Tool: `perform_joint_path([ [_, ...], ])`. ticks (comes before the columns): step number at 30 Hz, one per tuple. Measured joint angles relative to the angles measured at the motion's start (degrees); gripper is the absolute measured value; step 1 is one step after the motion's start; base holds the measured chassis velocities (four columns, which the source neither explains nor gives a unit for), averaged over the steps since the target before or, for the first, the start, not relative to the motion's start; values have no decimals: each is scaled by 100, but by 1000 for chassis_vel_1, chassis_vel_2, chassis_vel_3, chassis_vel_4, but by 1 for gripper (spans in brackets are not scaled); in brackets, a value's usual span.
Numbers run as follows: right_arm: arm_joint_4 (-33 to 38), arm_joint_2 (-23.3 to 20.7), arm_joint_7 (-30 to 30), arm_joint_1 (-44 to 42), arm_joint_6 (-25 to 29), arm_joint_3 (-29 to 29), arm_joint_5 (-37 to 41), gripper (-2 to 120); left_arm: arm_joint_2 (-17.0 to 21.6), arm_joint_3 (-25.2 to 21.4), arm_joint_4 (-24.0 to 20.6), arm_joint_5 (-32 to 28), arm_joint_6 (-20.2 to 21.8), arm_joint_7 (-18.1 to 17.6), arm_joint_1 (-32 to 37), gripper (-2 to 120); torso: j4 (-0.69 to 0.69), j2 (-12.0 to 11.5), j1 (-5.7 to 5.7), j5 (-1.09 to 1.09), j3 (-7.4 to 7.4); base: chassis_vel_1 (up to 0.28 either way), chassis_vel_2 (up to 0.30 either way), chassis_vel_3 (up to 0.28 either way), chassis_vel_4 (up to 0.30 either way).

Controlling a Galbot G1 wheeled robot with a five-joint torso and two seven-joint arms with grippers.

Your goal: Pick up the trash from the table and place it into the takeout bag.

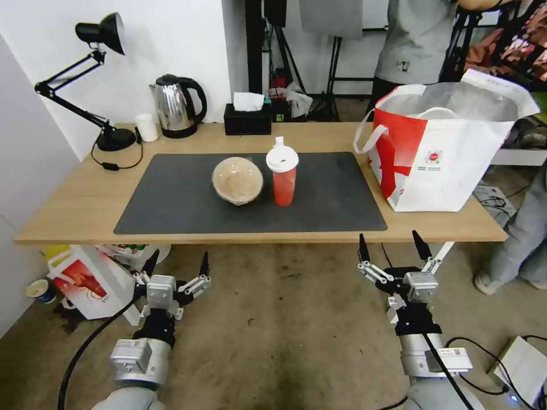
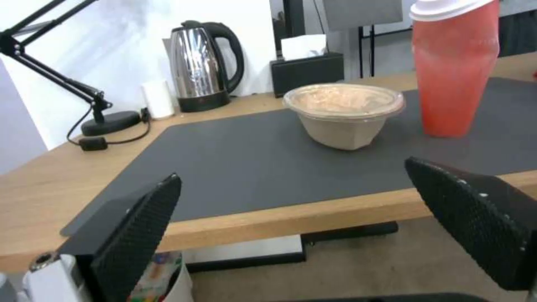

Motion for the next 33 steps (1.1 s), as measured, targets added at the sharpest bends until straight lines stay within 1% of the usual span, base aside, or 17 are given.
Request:
perform_joint_path([
  [3, 150, -392, -210, 48, -163, 272, 315, 100, 0, 0, 0, 0, 0, 0, 0, 100, 0, 0, 0, 0, 0, 0, 0, 0, 0],
  [5, 179, -487, -243, 51, -194, 321, 381, 100, 0, 0, 0, 0, 0, 0, 0, 100, 0, 0, 0, -2, 0, 0, 0, 0, 0],
  [6, 236, -728, -346, 54, -249, 459, 552, 100, 0, -1, 0, 0, 0, 0, 0, 100, 0, 0, 0, -1, 0, 0, 0, 0, 0],
  [7, 236, -728, -346, 54, -249, 459, 552, 100, 0, -1, 0, 0, 0, 0, 0, 100, 0, 0, 0, -1, 0, 0, 0, 0, 0],
  [9, 328, -1382, -599, 73, -363, 813, 974, 100, 0, 0, 0, 0, 0, 0, 0, 100, 0, 0, 0, 0, 0, 0, 0, 0, 0],
  [10, 353, -1545, -641, 85, -407, 913, 1089, 100, 0, 0, 0, 0, 0, 0, 0, 100, 0, 0, 0, 0, 0, 0, 0, 0, 0],
  [11, 353, -1545, -641, 85, -407, 913, 1089, 100, 0, 0, 0, 0, 0, 0, 0, 100, 0, 0, 0, 0, 0, 0, 0, 0, 0],
  [13, 416, -2024, -762, 121, -520, 1240, 1506, 100, 0, 0, 0, 0, 0, 0, 0, 100, 0, 0, 0, 0, 0, 0, 0, 0, 0],
  [15, 440, -2338, -862, 145, -598, 1520, 1840, 100, -1, 1, 0, 0, 0, 0, 0, 100, 1, 0, 0, 0, 0, 0, 0, 0, 0],
  [16, 440, -2338, -862, 145, -598, 1520, 1840, 100, -1, 1, 0, 0, 0, 0, 0, 100, 1, 0, 0, 0, 0, 0, 0, 0, 0],
  [17, 445, -2588, -941, 162, -673, 1753, 2093, 100, 1, -2, 0, 0, 0, 0, 0, 100, -2, 0, 0, 3, 1, 0, 0, 0, 0],
  [21, 451, -2799, -980, 193, -720, 1918, 2299, 100, 0, 1, 0, 0, 0, 0, 0, 100, -1, 0, 0, -3, 1, 0, 0, 0, 0],
  [24, 453, -3217, -1020, 271, -826, 2142, 2681, 100, 0, 0, 0, 0, 0, 0, 0, 100, 0, 0, 0, -1, 1, 0, 0, 0, 0],
  [26, 453, -3217, -1020, 271, -826, 2142, 2681, 100, 0, 0, 0, 0, 0, 0, 0, 100, 0, 0, 0, -1, 1, 0, 0, 0, 0],
  [30, 403, -4010, -1078, 642, -1043, 2395, 3398, 100, 0, 0, 0, 0, 0, 0, 0, 100, 1, 0, 0, 0, 1, 0, 0, 0, 0],
  [31, 403, -4010, -1078, 642, -1043, 2395, 3398, 100, 0, 0, 0, 0, 0, 0, 0, 100, 1, 0, 0, 0, 1, 0, 0, 0, 0],
  [33, 287, -4394, -1111, 935, -1150, 2440, 3743, 100, 0, 0, 0, 0, 0, 0, 0, 100, 0, -1, 0, -1, 1, 0, 0, 0, 0],
])
